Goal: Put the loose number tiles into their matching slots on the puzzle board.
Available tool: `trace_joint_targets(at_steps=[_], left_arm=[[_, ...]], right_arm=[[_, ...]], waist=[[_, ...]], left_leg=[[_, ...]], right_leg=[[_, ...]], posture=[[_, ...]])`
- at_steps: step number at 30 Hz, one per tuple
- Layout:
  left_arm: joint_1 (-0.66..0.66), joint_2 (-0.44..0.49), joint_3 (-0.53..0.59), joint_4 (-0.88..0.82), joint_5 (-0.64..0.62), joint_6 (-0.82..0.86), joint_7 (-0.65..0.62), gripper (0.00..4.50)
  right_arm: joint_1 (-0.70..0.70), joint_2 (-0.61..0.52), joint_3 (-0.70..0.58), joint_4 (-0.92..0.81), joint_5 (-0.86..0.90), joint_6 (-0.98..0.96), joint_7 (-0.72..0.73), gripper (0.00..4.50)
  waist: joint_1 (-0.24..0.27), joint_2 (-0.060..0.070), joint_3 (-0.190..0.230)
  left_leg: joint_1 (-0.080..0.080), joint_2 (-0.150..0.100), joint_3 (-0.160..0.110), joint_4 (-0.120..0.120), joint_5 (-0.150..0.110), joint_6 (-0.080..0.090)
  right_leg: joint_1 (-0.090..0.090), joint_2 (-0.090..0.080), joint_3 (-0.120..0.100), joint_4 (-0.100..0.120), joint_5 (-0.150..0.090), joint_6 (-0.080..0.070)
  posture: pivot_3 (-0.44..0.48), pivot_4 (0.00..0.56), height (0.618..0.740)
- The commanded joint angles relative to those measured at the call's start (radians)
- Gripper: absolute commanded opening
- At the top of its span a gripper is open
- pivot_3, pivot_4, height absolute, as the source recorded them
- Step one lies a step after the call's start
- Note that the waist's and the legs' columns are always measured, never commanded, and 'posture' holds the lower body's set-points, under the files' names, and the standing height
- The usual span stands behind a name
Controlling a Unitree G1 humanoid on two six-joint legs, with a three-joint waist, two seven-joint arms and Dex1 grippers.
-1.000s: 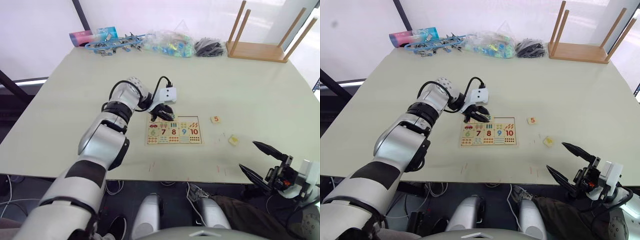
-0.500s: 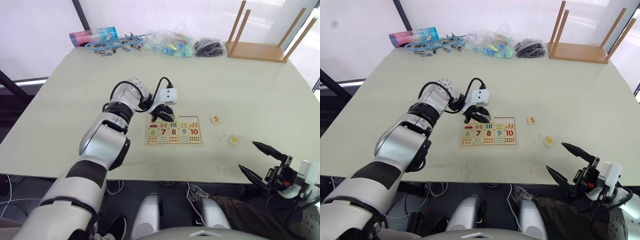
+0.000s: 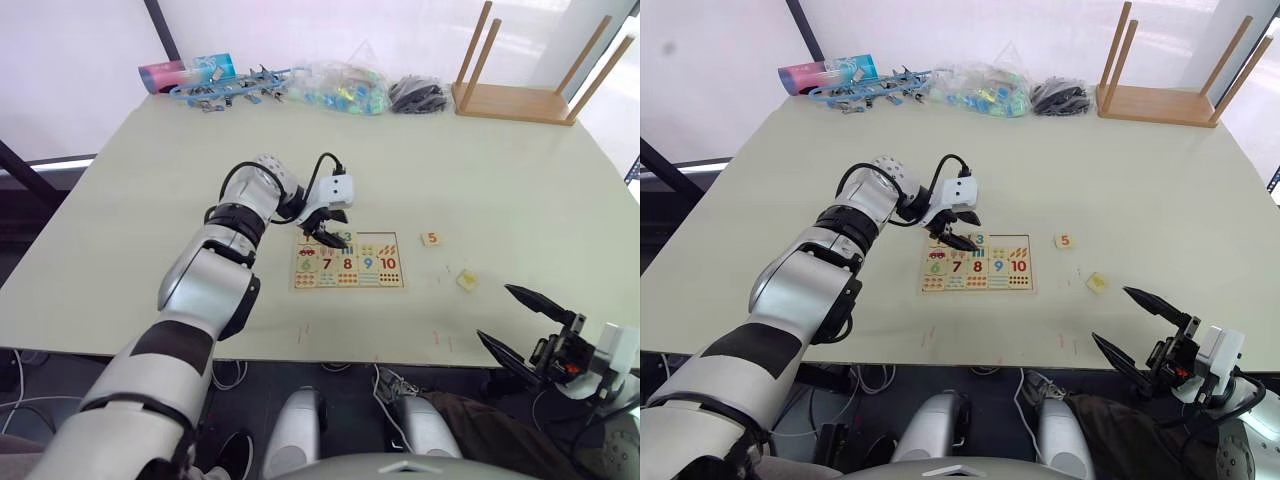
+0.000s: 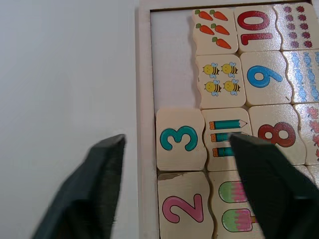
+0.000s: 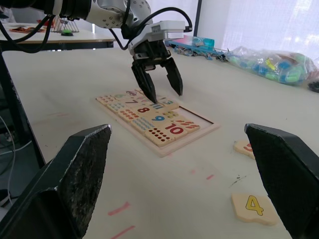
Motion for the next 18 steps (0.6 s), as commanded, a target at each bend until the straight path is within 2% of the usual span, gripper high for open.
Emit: trace_joint_targets(at_steps=[1, 9, 14, 17, 18], left_arm=[[-0.023, 0.001, 0.023, -0.014, -0.009, 0.000, -0.009, 4.47], [-0.043, 0.003, 0.071, 0.005, -0.031, -0.005, 0.005, 4.47], [-0.049, -0.013, 0.112, 0.026, -0.047, -0.010, 0.066, 4.47], [-0.048, -0.020, 0.129, 0.038, -0.048, -0.025, 0.093, 3.63], [-0.047, -0.020, 0.133, 0.042, -0.047, -0.030, 0.097, 3.16]], right_arm=[[0.004, -0.002, -0.012, -0.004, 0.007, -0.017, -0.001, 4.50], [0.003, -0.003, -0.012, -0.001, 0.006, -0.017, 0.000, 4.50], [0.001, -0.003, -0.011, 0.001, 0.005, -0.018, 0.001, 4.50], [0.004, 0.000, -0.008, -0.004, 0.004, -0.021, -0.001, 4.50], [0.006, 0.002, -0.006, -0.006, 0.003, -0.022, -0.003, 4.50]], waist=[[0.000, 0.000, 0.000], [0.000, 0.000, 0.000], [0.000, 0.000, 0.000], [0.000, 0.000, 0.000], [0.000, 0.000, 0.000]], left_leg=[[0.000, 0.000, 0.000, 0.000, 0.000, 0.000], [0.000, 0.000, 0.000, 0.000, 0.000, 0.000], [0.000, 0.000, 0.000, 0.000, 0.000, 0.000], [0.000, 0.000, 0.000, 0.000, 0.000, 0.000], [0.000, 0.000, 0.000, 0.000, 0.000, 0.000]], right_leg=[[0.000, 0.000, 0.000, 0.000, 0.000, 0.000], [0.000, 0.000, 0.000, 0.000, 0.000, 0.000], [0.000, 0.000, 0.000, 0.000, 0.000, 0.000], [0.000, 0.000, 0.000, 0.000, 0.002, 0.003], [0.000, 0.000, 0.000, 0.000, 0.002, 0.003]], posture=[[0.000, 0.150, 0.740], [0.000, 0.150, 0.740], [0.000, 0.150, 0.740], [0.000, 0.150, 0.740], [0.000, 0.150, 0.740]])
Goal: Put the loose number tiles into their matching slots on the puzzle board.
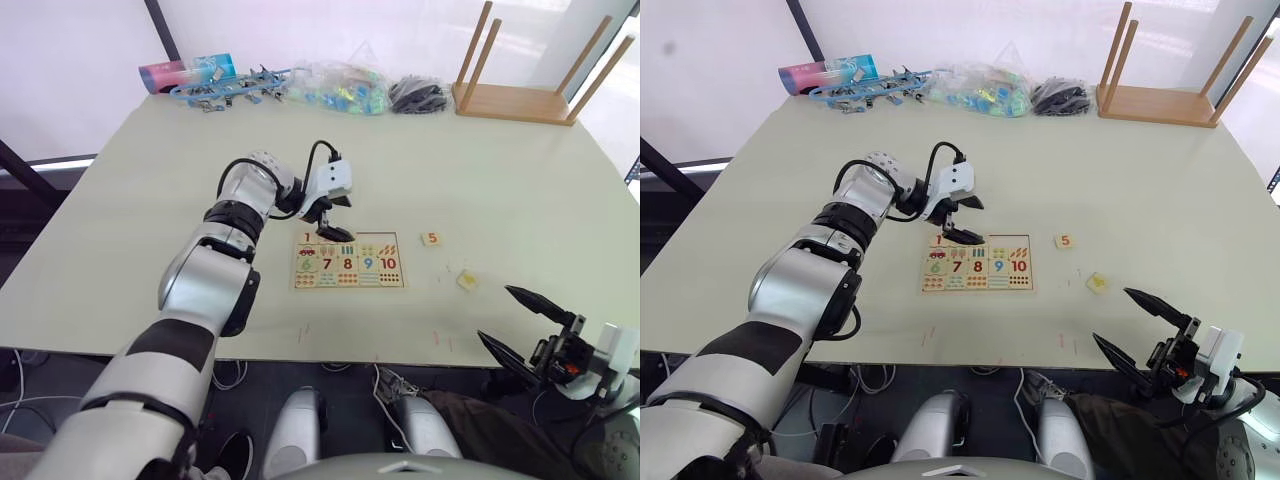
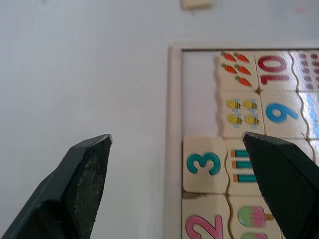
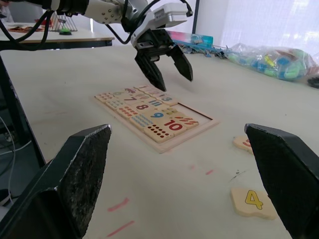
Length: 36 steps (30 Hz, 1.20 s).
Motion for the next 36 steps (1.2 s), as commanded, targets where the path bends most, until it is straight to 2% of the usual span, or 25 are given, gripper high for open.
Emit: trace_joint_targets(at_steps=[1, 6, 7, 24, 36], left_arm=[[-0.029, -0.002, 0.031, 0.004, -0.015, -0.023, 0.021, 2.63], [-0.022, -0.006, 0.039, 0.013, -0.009, -0.047, 0.036, 0.13], [-0.020, -0.006, 0.039, 0.014, -0.009, -0.052, 0.036, 0.05], [0.023, -0.059, -0.004, 0.031, 0.056, -0.103, 0.033, 0.05], [0.047, -0.050, -0.014, 0.039, 0.088, -0.101, 0.031, 0.05]], right_arm=[[0.008, 0.004, -0.005, -0.025, 0.003, -0.022, -0.005, 4.50], [0.017, 0.018, 0.003, -0.031, -0.007, -0.032, -0.010, 4.50], [0.018, 0.021, 0.005, -0.032, -0.008, -0.033, -0.012, 4.50], [0.024, 0.031, 0.023, -0.035, -0.016, -0.050, -0.024, 4.50], [0.043, 0.026, 0.024, -0.039, -0.014, -0.061, -0.028, 4.50]], waist=[[0.000, 0.000, 0.000], [0.001, 0.000, 0.000], [0.000, 0.000, 0.000], [0.000, 0.000, 0.000], [0.000, 0.000, 0.000]], left_leg=[[0.000, 0.000, 0.000, 0.000, 0.000, 0.000], [0.000, 0.000, 0.000, 0.000, 0.000, 0.000], [0.000, 0.000, 0.000, 0.000, 0.000, 0.000], [0.000, 0.000, 0.000, 0.000, 0.000, 0.000], [0.000, 0.000, 0.000, 0.000, 0.000, 0.000]], right_leg=[[0.000, 0.000, 0.000, 0.000, 0.000, 0.000], [0.000, 0.000, 0.000, 0.000, 0.000, 0.000], [0.000, 0.000, 0.000, 0.000, 0.000, 0.000], [0.000, 0.000, 0.000, 0.000, 0.000, 0.000], [0.000, 0.000, 0.000, 0.000, 0.000, 0.000]], posture=[[0.000, 0.150, 0.740], [0.000, 0.150, 0.740], [0.000, 0.150, 0.740], [0.000, 0.150, 0.740], [0.000, 0.150, 0.740]])
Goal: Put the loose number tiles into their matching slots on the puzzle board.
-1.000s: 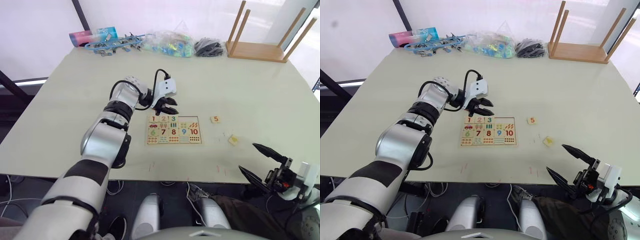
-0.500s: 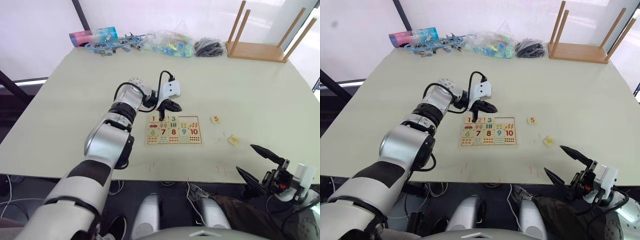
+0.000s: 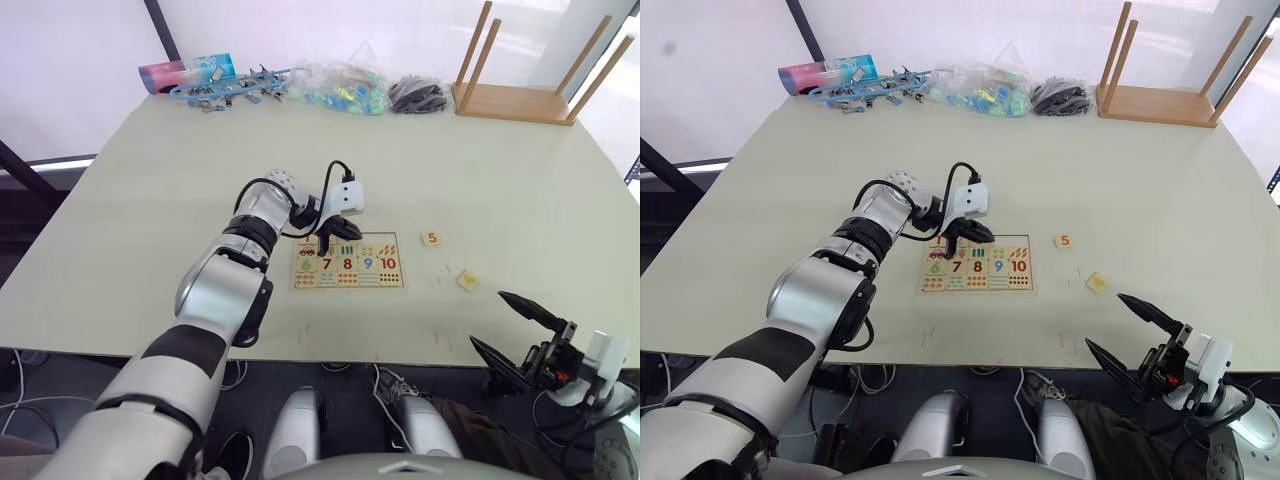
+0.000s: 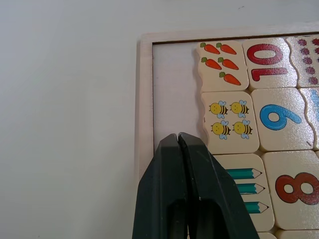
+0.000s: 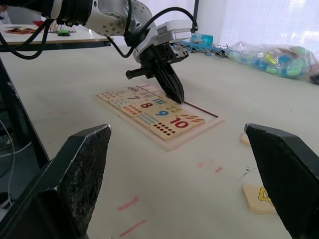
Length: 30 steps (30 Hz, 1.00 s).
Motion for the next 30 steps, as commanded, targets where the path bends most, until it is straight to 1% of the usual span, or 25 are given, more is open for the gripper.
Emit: trace_joint_targets(at_steps=[1, 11, 23, 30], left_arm=[[0.007, 0.010, -0.006, -0.005, 0.009, -0.011, -0.001, 0.05], [0.015, 0.005, 0.019, -0.008, -0.017, -0.022, -0.001, 0.05], [0.001, 0.019, 0.104, -0.020, -0.100, -0.039, -0.059, 0.05], [-0.006, 0.057, 0.167, -0.037, -0.164, -0.028, -0.100, 0.05]], right_arm=[[0.009, -0.007, -0.014, -0.034, 0.011, -0.019, -0.004, 4.50], [0.007, -0.010, -0.013, -0.031, 0.012, -0.017, -0.001, 4.50], [-0.007, -0.013, -0.012, -0.022, 0.015, -0.011, 0.003, 4.50], [-0.017, -0.017, -0.016, -0.013, 0.020, -0.006, 0.004, 4.50]], waist=[[0.000, 0.000, 0.000], [0.000, 0.000, 0.000], [0.000, 0.000, 0.000], [0.000, 0.000, 0.000]], left_leg=[[0.000, 0.000, 0.000, 0.000, 0.000, 0.000], [0.000, 0.000, 0.000, 0.000, 0.000, 0.000], [0.000, 0.000, 0.000, 0.000, 0.000, 0.000], [0.000, 0.000, 0.000, 0.000, 0.000, 0.000]], right_leg=[[0.000, 0.000, 0.000, 0.000, 0.000, 0.000], [0.000, 0.000, 0.000, 0.000, 0.000, 0.000], [0.000, 0.000, 0.000, 0.000, 0.000, 0.000], [0.000, 0.000, 0.000, 0.000, 0.000, 0.000]], posture=[[0.000, 0.150, 0.740], [0.000, 0.150, 0.740], [0.000, 0.150, 0.740], [0.000, 0.150, 0.740]])
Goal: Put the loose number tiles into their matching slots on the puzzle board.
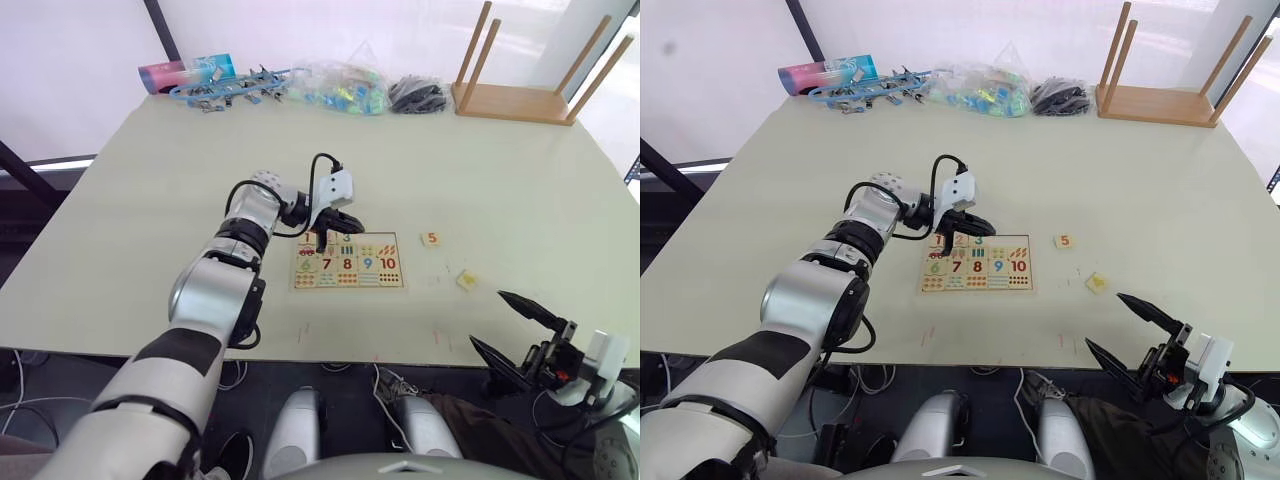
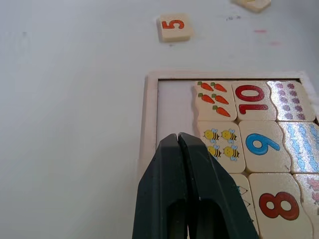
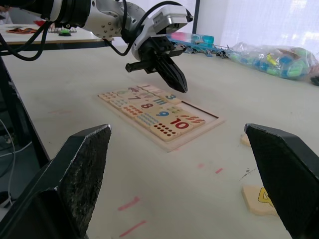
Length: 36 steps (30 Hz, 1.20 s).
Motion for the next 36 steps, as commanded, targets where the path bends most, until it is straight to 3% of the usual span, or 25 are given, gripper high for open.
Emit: trace_joint_targets(at_steps=[1, 12, 21, 27, 31, 36], left_arm=[[-0.028, 0.028, 0.052, -0.039, -0.054, 0.005, -0.019, 0.05], [0.081, 0.159, 0.154, -0.164, -0.187, 0.073, -0.091, 0.05], [0.361, 0.258, 0.223, -0.554, -0.337, 0.256, -0.074, 0.05], [0.493, 0.264, 0.206, -0.747, -0.377, 0.349, -0.042, 0.05], [0.492, 0.252, 0.177, -0.767, -0.373, 0.367, -0.029, 0.05], [0.400, 0.224, 0.124, -0.645, -0.335, 0.311, -0.024, 0.05]], right_arm=[[-0.002, -0.012, -0.017, -0.013, 0.020, -0.005, 0.000, 4.50], [-0.037, -0.023, -0.040, 0.022, 0.031, 0.010, -0.032, 4.50], [-0.088, -0.044, -0.046, 0.056, 0.025, 0.038, -0.046, 4.50], [-0.110, -0.044, -0.035, 0.067, 0.022, 0.054, -0.039, 4.50], [-0.113, -0.044, -0.033, 0.066, 0.021, 0.060, -0.037, 4.50], [-0.111, -0.047, -0.042, 0.060, 0.024, 0.065, -0.035, 4.50]], waist=[[0.000, 0.000, 0.000], [-0.001, 0.000, 0.000], [0.002, 0.001, 0.000], [0.000, 0.001, 0.000], [0.002, 0.001, 0.000], [0.001, 0.001, 0.000]], left_leg=[[0.000, 0.000, 0.000, 0.000, 0.000, 0.000], [0.000, 0.000, 0.000, 0.000, 0.000, 0.000], [0.002, 0.001, 0.000, 0.000, 0.000, 0.000], [0.002, 0.001, 0.000, 0.000, 0.000, 0.000], [0.002, 0.000, 0.000, 0.000, 0.000, 0.000], [0.002, 0.000, -0.001, 0.001, 0.000, 0.000]], right_leg=[[0.000, 0.000, 0.000, 0.000, 0.000, 0.000], [0.000, 0.000, 0.000, 0.001, 0.000, 0.000], [0.001, 0.000, 0.000, 0.001, 0.000, 0.000], [0.002, 0.000, 0.000, 0.001, 0.000, -0.001], [0.002, 0.000, 0.000, 0.001, 0.000, -0.001], [0.002, 0.000, 0.000, 0.001, 0.000, 0.000]], posture=[[0.000, 0.150, 0.740], [0.000, 0.150, 0.740], [0.000, 0.150, 0.740], [0.000, 0.150, 0.740], [0.000, 0.150, 0.740], [0.000, 0.150, 0.740]])
